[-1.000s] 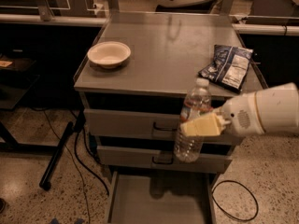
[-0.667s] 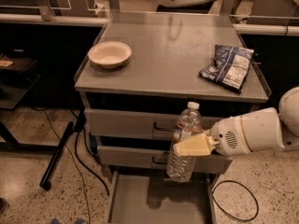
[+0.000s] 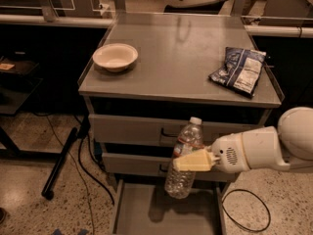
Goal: Place water bottle into bottom drawer
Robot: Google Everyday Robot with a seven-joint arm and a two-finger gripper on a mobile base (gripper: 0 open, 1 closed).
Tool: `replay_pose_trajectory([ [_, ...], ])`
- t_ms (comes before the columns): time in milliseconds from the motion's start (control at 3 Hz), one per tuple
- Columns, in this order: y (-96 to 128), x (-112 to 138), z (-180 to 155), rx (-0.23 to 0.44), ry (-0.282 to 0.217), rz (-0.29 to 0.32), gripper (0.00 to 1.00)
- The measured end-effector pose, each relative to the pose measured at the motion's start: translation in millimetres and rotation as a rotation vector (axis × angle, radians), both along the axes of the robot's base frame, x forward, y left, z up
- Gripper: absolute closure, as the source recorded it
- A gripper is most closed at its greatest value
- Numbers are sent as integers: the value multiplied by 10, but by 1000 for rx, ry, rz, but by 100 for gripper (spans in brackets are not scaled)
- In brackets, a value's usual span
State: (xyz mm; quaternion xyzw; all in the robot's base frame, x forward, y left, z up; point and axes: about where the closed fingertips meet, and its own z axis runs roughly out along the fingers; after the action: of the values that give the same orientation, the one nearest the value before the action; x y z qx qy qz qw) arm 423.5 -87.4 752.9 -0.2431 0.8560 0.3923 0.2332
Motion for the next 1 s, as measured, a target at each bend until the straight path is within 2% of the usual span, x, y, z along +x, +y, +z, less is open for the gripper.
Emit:
replay_pose_trajectory([
  [667, 416, 49, -906, 114, 120, -20, 100],
  [1000, 416, 49, -907, 114, 121, -20, 100],
])
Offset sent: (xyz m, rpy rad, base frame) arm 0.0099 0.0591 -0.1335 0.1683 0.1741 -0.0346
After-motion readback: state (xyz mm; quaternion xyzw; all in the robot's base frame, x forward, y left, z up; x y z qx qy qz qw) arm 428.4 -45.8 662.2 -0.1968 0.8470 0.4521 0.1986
